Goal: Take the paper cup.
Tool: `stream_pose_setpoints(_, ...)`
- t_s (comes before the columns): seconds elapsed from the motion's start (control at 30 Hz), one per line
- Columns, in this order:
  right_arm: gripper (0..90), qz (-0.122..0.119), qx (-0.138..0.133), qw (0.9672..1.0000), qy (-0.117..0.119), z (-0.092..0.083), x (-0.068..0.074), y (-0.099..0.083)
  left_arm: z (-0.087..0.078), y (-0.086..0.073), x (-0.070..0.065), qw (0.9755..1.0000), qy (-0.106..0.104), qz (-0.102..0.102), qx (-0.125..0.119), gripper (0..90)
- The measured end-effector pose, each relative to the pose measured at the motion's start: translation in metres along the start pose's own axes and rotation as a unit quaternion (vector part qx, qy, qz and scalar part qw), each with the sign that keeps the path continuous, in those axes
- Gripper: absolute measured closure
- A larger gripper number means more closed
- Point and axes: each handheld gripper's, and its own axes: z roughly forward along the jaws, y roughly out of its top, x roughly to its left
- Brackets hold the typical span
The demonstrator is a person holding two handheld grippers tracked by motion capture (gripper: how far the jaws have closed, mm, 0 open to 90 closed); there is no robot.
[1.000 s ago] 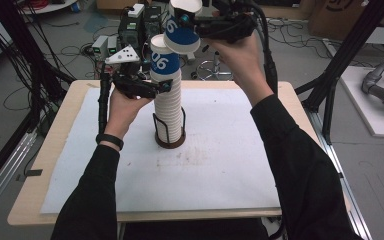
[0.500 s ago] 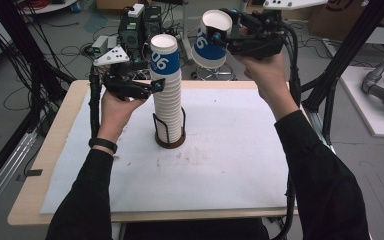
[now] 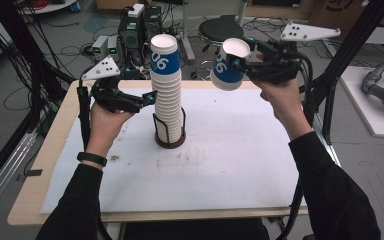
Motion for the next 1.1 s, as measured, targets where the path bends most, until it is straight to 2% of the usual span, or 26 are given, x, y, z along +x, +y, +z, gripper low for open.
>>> stream_pose_setpoints(0.07,30.4,0.005,0.003,1.0000,0.000,-0.002,0.000,-0.005,-0.002,-0.002,-0.003,1.0000,-0.005,0.001,-0.002,5.9)
stream_pose_setpoints(0.17,30.4,0.016,0.012,0.9998,-0.005,-0.012,-0.001,-0.027,-0.004,-0.006,-0.009,0.9999,-0.010,0.004,-0.004,5.9)
stream_pose_setpoints(0.43,30.4,0.034,0.026,0.9990,-0.010,-0.026,0.000,-0.064,-0.006,-0.018,-0.024,0.9995,-0.030,0.004,-0.010,5.9)
stream_pose_setpoints(0.67,30.4,0.040,0.033,0.9986,-0.011,-0.034,0.005,-0.085,-0.004,-0.032,-0.035,0.9990,-0.044,-0.004,-0.008,5.9)
stream_pose_setpoints(1.1,30.4,0.052,0.040,0.9977,-0.014,-0.041,0.014,-0.119,0.001,-0.057,-0.045,0.9981,-0.060,-0.014,-0.005,5.9)
